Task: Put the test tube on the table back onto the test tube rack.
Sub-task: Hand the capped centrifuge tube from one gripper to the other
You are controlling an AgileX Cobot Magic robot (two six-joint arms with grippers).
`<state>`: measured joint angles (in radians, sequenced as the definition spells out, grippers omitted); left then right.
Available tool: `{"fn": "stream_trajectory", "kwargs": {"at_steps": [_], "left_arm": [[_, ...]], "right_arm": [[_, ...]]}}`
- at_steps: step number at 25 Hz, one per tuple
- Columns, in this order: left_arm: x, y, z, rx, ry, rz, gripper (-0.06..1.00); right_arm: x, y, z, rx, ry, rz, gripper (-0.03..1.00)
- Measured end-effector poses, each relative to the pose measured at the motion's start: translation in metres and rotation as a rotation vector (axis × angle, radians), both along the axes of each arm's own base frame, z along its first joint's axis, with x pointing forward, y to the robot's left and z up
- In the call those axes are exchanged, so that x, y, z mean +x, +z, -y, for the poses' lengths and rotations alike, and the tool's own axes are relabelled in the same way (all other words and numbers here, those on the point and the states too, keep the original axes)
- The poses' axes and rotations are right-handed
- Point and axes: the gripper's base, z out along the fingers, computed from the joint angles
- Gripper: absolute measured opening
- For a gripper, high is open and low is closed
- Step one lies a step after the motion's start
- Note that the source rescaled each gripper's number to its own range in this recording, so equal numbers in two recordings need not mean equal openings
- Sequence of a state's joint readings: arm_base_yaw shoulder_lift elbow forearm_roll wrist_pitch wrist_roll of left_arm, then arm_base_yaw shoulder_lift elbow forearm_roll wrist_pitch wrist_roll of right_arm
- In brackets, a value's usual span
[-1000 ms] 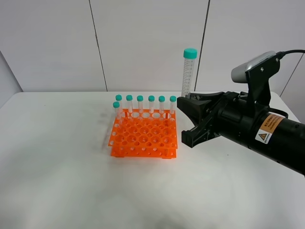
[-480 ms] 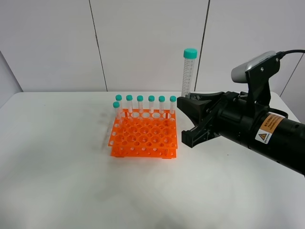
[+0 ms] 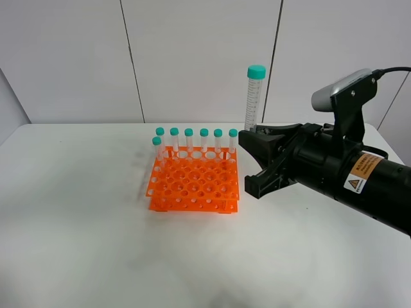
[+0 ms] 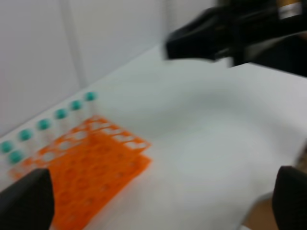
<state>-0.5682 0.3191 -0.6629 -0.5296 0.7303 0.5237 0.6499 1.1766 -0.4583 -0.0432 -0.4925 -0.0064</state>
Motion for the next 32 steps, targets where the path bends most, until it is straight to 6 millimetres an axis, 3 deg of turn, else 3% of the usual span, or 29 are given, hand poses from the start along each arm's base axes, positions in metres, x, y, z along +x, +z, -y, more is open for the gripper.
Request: {"fn": "stream_trajectory", "kwargs": {"at_steps": [8, 11, 17, 32], "left_arm": [[0.076, 0.04, 0.055, 0.018, -0.024, 0.017, 1.0], [0.108, 0.042, 0.079, 0.018, -0.025, -0.004, 1.0], [0.163, 0.024, 0.128, 0.006, -0.094, -0.103, 1.0], [0.224, 0.005, 0.187, -0.192, -0.193, -0.178, 1.0]], "right_arm": [[0.0, 0.0, 0.0, -0.001, 0.0, -0.001, 0.03], [0.0, 0.0, 0.0, -0.001, 0.0, -0.001, 0.03], [0.0, 0.0, 0.0, -0.001, 0.0, -0.001, 0.03], [0.0, -0.003, 0.0, -0.021, -0.001, -0.027, 0.03]]}}
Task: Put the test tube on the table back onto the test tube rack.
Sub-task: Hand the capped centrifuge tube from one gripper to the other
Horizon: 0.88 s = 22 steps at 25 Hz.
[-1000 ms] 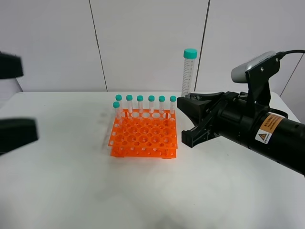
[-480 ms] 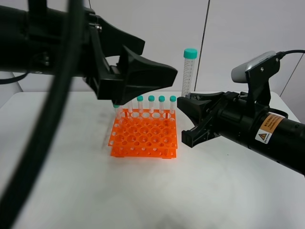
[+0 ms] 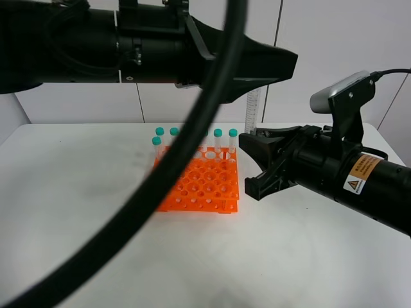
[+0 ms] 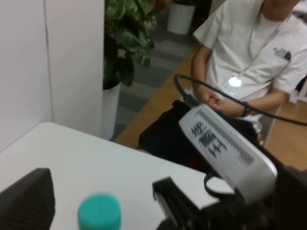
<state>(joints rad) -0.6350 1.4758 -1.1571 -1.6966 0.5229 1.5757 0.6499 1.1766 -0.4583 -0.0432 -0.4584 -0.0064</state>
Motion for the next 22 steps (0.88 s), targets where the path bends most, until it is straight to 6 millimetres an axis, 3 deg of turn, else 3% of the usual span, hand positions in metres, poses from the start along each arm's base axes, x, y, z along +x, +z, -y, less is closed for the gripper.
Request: {"fn": "stream_trajectory", "kwargs": {"at_steps": [13, 15, 16, 18, 20, 21, 22], "left_arm": [[0.031, -0.037, 0.015, 0.107, 0.066, -0.013, 0.99], [0.031, -0.037, 0.015, 0.107, 0.066, -0.012, 0.87], [0.031, -0.037, 0.015, 0.107, 0.065, -0.011, 0.76], [0.03, -0.037, 0.015, 0.104, 0.055, -0.011, 0.5], [0.028, -0.036, 0.017, 0.095, 0.029, -0.013, 0.13], [0.027, -0.036, 0.017, 0.091, 0.015, -0.011, 0.0], [0.027, -0.035, 0.018, 0.091, 0.009, -0.006, 0.01]], "right_arm": [[0.0, -0.002, 0.0, -0.012, -0.001, -0.016, 0.03], [0.0, -0.002, 0.0, -0.011, -0.001, -0.014, 0.03], [0.0, -0.001, 0.0, -0.01, -0.001, -0.013, 0.03], [0.0, -0.001, 0.0, -0.009, -0.001, -0.013, 0.03], [0.0, -0.001, 0.0, -0.009, -0.001, -0.013, 0.03], [0.0, -0.001, 0.0, -0.008, -0.001, -0.011, 0.03], [0.0, -0.001, 0.0, -0.007, -0.001, -0.01, 0.03]]}}
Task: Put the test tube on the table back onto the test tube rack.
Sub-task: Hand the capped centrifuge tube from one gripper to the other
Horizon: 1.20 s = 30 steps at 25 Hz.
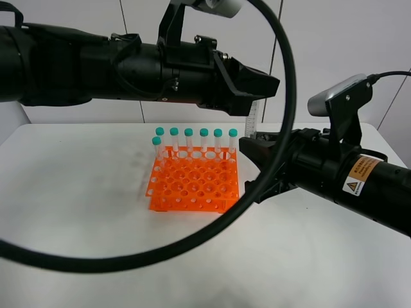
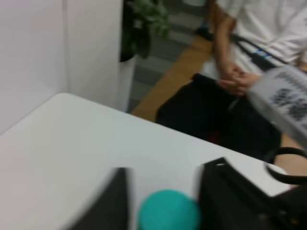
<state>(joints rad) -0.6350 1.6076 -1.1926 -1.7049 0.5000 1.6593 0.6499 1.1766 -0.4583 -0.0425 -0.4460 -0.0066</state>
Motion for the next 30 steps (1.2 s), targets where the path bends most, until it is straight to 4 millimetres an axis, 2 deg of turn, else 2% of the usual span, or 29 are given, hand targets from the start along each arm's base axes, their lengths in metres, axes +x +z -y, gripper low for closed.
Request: {"fn": "stream_trajectory", "kwargs": {"at_steps": [14, 15, 16, 19, 21, 24, 30], "left_arm": [[-0.0001, 0.0002, 0.0001, 0.002, -0.004, 0.01, 0.01], [-0.0001, 0.0002, 0.0001, 0.002, -0.004, 0.01, 0.01], [-0.0001, 0.0002, 0.0001, 0.003, -0.004, 0.011, 0.01], [-0.0001, 0.0002, 0.0001, 0.003, -0.005, 0.013, 0.01], [-0.0001, 0.0002, 0.0001, 0.003, -0.005, 0.013, 0.01], [-0.0001, 0.0002, 0.0001, 0.003, -0.005, 0.013, 0.01], [0.0006, 0.0, -0.0003, 0.006, 0.004, 0.013, 0.01]], "right_arm": [[-0.0001, 0.0003, -0.0001, -0.006, 0.004, 0.009, 0.03], [-0.0001, 0.0003, -0.0001, -0.008, 0.004, 0.01, 0.07], [-0.0001, 0.0003, -0.0002, -0.014, 0.006, 0.016, 0.18], [-0.0001, 0.0015, -0.0006, -0.027, 0.014, 0.043, 0.72], [0.0, 0.0022, -0.0007, -0.03, 0.016, 0.055, 0.91], [0.0, 0.0028, -0.0008, -0.025, 0.016, 0.061, 0.99], [-0.0037, 0.0043, 0.0028, -0.017, 0.004, 0.013, 1.0]]}}
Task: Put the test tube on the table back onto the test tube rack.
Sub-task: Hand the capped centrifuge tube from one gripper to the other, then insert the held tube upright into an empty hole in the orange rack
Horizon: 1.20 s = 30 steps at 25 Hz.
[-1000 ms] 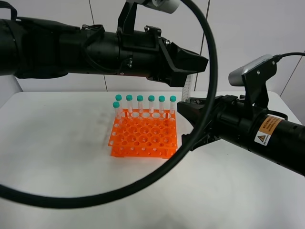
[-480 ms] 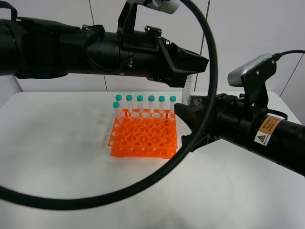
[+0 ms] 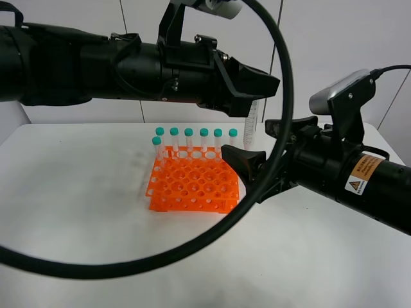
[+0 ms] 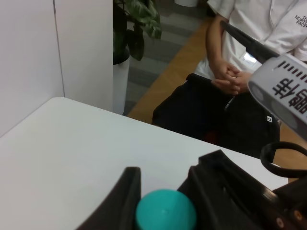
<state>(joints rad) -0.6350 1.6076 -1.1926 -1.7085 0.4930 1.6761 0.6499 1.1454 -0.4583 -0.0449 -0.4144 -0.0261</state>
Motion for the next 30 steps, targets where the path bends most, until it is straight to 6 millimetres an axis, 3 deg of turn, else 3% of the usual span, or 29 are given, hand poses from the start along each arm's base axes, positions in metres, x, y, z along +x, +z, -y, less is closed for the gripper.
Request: {"fn": "stream_trajectory", "kwargs": {"at_steps": [10, 21, 25, 30], "left_arm": [[0.002, -0.001, -0.001, 0.009, 0.026, 0.002, 0.01], [0.003, -0.001, -0.002, 0.013, 0.034, 0.004, 0.01], [0.003, -0.001, -0.002, 0.013, 0.034, 0.004, 0.01], [0.003, -0.001, -0.002, 0.013, 0.034, 0.004, 0.01]], "right_arm": [[-0.027, 0.017, 0.024, -0.04, -0.027, -0.093, 1.0], [-0.016, 0.001, 0.054, -0.14, -0.198, -0.252, 1.0], [-0.006, 0.003, 0.077, -0.127, -0.328, -0.254, 1.0], [0.005, 0.005, 0.121, -0.13, -0.564, -0.24, 1.0]]}}
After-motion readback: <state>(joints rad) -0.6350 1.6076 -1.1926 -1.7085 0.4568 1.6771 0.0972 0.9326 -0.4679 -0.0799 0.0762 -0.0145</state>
